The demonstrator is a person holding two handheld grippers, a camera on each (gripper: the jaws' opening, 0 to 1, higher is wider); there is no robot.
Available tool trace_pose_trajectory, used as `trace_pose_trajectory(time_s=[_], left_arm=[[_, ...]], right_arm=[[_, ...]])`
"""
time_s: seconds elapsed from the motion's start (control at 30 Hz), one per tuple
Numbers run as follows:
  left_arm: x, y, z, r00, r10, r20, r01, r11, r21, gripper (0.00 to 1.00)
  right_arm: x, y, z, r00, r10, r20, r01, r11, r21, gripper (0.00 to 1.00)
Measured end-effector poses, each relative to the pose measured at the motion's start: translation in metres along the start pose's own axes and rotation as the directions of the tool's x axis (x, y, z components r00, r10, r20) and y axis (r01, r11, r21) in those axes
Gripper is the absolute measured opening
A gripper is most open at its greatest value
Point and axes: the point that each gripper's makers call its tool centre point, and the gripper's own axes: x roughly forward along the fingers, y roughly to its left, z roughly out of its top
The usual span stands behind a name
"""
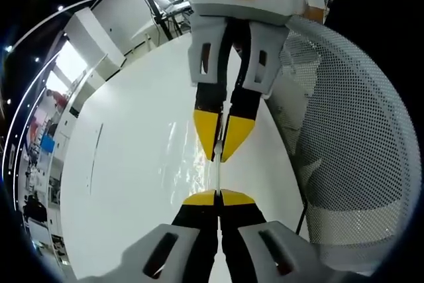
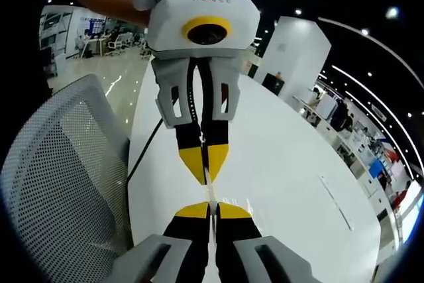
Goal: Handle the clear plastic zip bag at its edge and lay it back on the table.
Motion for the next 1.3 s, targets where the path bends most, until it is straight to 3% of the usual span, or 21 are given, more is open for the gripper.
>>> trace_pose_trajectory(time_s=[1.3], left_arm=[[-0.006,0.001,-0.012,1.000,0.019,-0.002,-0.019,0.999,-0.038,0.00]], right_arm=[[-0.007,-0.005,-0.011,1.000,-0.018,-0.018,0.018,1.000,0.013,0.00]])
